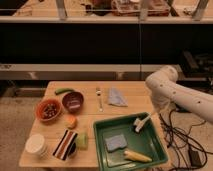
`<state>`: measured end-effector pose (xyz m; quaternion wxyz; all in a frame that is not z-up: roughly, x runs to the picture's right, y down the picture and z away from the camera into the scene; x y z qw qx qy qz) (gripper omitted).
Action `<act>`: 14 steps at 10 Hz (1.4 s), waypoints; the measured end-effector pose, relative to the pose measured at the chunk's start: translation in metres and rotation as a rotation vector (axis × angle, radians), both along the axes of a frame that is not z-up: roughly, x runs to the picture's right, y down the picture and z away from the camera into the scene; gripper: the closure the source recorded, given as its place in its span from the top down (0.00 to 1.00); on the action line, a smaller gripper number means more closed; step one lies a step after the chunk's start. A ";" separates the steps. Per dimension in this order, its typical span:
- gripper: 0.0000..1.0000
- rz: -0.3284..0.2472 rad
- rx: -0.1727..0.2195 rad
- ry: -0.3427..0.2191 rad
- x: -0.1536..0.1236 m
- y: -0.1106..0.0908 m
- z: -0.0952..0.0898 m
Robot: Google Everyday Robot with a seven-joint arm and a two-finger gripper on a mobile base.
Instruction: Wipe tray with brush
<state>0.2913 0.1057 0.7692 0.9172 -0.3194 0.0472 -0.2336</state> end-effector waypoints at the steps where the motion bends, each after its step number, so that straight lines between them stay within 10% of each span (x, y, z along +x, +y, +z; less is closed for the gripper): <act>1: 0.00 -0.010 0.013 -0.011 -0.008 -0.004 -0.001; 6: 0.00 -0.086 0.032 -0.081 -0.039 -0.003 -0.032; 14: 0.00 -0.051 -0.033 0.011 0.028 0.027 -0.042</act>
